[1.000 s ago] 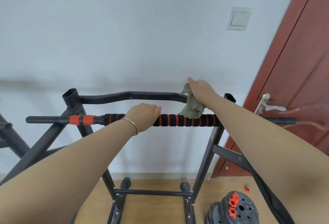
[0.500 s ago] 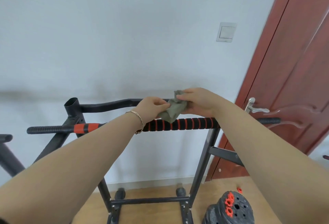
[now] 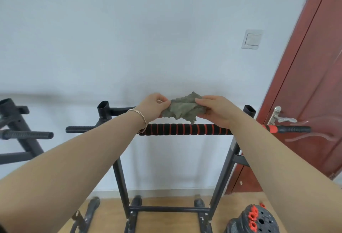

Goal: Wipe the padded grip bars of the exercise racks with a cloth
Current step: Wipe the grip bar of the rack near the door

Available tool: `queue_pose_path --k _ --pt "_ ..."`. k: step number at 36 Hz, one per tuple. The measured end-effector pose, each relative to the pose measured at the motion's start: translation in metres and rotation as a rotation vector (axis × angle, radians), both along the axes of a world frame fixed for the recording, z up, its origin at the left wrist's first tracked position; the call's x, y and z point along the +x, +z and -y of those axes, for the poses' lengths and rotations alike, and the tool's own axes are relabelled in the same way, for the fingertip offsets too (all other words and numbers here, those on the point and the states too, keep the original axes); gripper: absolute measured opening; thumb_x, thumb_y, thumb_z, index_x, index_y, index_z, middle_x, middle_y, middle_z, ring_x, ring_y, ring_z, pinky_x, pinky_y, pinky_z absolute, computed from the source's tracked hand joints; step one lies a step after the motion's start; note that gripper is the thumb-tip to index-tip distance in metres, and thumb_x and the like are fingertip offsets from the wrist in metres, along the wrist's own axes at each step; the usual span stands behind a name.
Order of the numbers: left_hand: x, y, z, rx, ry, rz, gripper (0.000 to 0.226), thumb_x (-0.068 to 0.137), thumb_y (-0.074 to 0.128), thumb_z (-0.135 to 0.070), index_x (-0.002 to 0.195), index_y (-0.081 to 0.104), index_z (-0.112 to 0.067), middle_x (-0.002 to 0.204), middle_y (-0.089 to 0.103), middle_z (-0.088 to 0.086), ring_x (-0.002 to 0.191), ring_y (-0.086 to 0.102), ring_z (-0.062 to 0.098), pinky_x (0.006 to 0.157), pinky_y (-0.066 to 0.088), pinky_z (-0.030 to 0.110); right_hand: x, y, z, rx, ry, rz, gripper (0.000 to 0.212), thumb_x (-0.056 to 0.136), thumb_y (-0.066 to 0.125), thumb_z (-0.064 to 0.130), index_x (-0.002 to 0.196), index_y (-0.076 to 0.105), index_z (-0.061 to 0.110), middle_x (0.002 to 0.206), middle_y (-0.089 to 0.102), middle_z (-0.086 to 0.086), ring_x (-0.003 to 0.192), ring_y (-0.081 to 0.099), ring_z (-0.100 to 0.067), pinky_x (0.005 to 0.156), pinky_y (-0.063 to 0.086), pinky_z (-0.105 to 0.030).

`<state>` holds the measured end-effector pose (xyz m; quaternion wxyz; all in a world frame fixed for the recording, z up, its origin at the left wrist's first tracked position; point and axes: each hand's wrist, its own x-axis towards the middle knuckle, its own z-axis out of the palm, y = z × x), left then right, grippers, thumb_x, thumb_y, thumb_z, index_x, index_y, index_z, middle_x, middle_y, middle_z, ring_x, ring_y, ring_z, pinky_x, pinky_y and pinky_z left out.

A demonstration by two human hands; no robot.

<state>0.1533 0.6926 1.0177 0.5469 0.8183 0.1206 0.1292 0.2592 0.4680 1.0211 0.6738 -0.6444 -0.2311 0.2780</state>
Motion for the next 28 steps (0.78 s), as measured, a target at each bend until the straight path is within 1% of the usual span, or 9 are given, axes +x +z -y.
queue_pose_path --k 4,8,11,13,15,18,20,23,28 --pt "-0.019 0.004 -0.026 0.176 0.055 0.026 0.011 0.090 0.068 -0.028 0.082 0.070 -0.022 0.069 0.071 -0.010 0.061 0.062 0.004 0.068 0.054 0.027 -0.017 0.005 -0.019 0.090 0.103 -0.009 0.029 0.096 0.057 0.000 0.124 0.064 -0.005 0.123 0.068 -0.023 0.115 0.066 -0.037 0.095 0.056 -0.038" --pt "-0.035 0.005 -0.047 0.318 0.129 0.032 0.016 0.088 0.070 -0.029 0.073 0.073 -0.027 0.067 0.071 -0.013 0.061 0.060 -0.004 0.054 0.041 0.009 -0.031 0.007 -0.041 0.030 0.074 0.022 0.029 0.098 0.054 -0.001 0.124 0.066 0.001 0.122 0.069 -0.020 0.112 0.068 -0.033 0.100 0.054 -0.044" --pt "-0.044 0.005 -0.058 0.315 0.166 0.031 0.017 0.088 0.068 -0.029 0.072 0.072 -0.026 0.066 0.071 -0.013 0.070 0.064 0.004 0.061 0.046 0.018 -0.040 0.008 -0.056 0.018 0.018 -0.006 0.025 0.100 0.055 0.004 0.123 0.064 0.002 0.119 0.070 -0.021 0.106 0.070 -0.032 0.094 0.057 -0.045" --pt "-0.047 0.005 -0.060 0.308 0.188 0.041 0.016 0.089 0.064 -0.030 0.075 0.071 -0.026 0.069 0.071 -0.010 0.077 0.067 0.012 0.067 0.051 0.024 -0.045 0.009 -0.065 0.012 -0.017 -0.018 0.023 0.101 0.056 0.007 0.123 0.061 0.003 0.111 0.071 -0.019 0.091 0.072 -0.028 0.075 0.061 -0.038" --pt "-0.049 0.004 -0.057 0.264 0.191 0.051 0.018 0.091 0.060 -0.034 0.080 0.070 -0.024 0.078 0.072 -0.006 0.082 0.069 0.018 0.074 0.056 0.031 -0.050 0.011 -0.071 -0.004 -0.069 -0.011 0.022 0.101 0.057 0.011 0.122 0.060 0.004 0.095 0.068 -0.013 0.066 0.062 -0.018 0.054 0.050 -0.028" --pt "-0.051 0.004 -0.048 0.068 0.076 0.001 0.039 0.084 0.058 -0.058 0.089 0.073 -0.023 0.085 0.074 0.000 0.091 0.071 0.025 0.088 0.057 0.044 -0.052 0.013 -0.077 0.014 -0.110 0.000 0.024 0.101 0.058 0.014 0.123 0.060 0.005 0.081 0.062 -0.007 0.052 0.045 -0.012 0.045 0.038 -0.025" --pt "-0.051 0.001 -0.042 -0.023 -0.053 -0.058 0.043 0.071 0.066 -0.068 0.088 0.075 -0.030 0.088 0.076 -0.004 0.096 0.071 0.024 0.090 0.058 0.044 -0.054 0.017 -0.080 0.037 -0.110 0.001 0.024 0.101 0.059 0.014 0.123 0.061 0.005 0.080 0.062 -0.006 0.052 0.045 -0.011 0.045 0.039 -0.024" --pt "-0.048 -0.006 -0.039 0.018 -0.168 -0.096 0.015 0.084 0.071 -0.045 0.086 0.077 -0.032 0.096 0.077 -0.004 0.101 0.070 0.021 0.093 0.056 0.042 -0.058 0.021 -0.080 0.067 -0.088 -0.016 0.027 0.099 0.062 0.014 0.123 0.062 0.002 0.082 0.064 -0.005 0.054 0.047 -0.012 0.048 0.042 -0.023" --pt "-0.043 -0.009 -0.042 0.124 -0.072 -0.042 0.020 0.093 0.062 -0.030 0.084 0.076 -0.019 0.073 0.069 -0.013 0.069 0.061 0.005 0.075 0.049 0.025 -0.054 0.020 -0.060 -0.073 0.098 0.028 0.035 0.094 0.067 0.005 0.129 0.061 0.004 0.113 0.070 -0.018 0.091 0.059 -0.024 0.088 0.048 -0.039"
